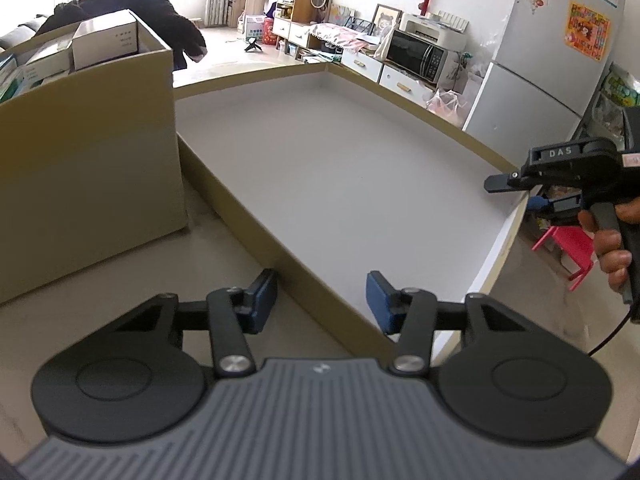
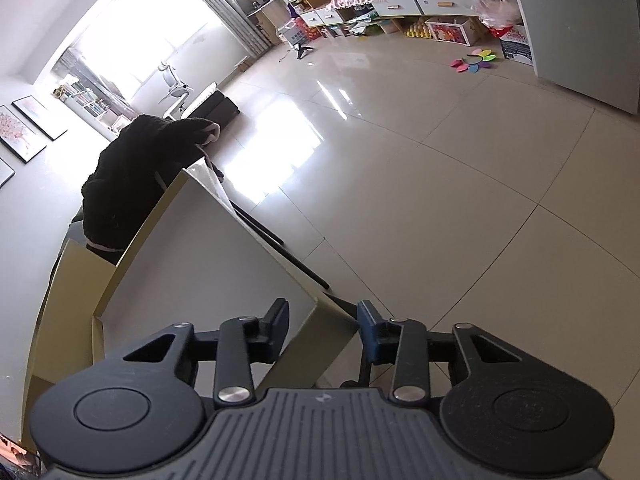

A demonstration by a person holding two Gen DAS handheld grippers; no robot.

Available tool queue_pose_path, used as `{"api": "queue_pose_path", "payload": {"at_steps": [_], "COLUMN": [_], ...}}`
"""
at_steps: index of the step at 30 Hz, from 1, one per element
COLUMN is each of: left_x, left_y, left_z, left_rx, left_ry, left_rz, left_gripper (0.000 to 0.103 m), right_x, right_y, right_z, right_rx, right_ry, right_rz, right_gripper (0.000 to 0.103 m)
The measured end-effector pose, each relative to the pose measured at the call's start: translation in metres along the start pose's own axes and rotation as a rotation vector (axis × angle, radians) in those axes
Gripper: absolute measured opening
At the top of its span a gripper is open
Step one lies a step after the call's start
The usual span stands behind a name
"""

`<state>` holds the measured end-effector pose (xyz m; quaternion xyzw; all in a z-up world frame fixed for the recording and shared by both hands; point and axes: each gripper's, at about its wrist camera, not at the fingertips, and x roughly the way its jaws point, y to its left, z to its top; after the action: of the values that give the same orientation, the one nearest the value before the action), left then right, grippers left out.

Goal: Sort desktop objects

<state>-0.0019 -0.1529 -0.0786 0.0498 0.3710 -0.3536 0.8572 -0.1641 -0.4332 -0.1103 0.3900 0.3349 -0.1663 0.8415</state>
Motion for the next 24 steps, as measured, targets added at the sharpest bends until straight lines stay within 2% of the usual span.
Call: {"api": "queue_pose_path", "payload": {"at_steps": [24], "left_x": [-0.01], "left_y": [-0.014], "left_z": [-0.012], "left_rx": [0.053], "left_ry": [0.012], "left_rz": [-0.063], "left_gripper": [0.043], "right_x": [-0.042], "right_y": [-0.019], "right_z": [-0.045], "right_rx": [0.033], "right_ry": [-0.035], "right_rz": [-0.038], "right_gripper": [0.042]}}
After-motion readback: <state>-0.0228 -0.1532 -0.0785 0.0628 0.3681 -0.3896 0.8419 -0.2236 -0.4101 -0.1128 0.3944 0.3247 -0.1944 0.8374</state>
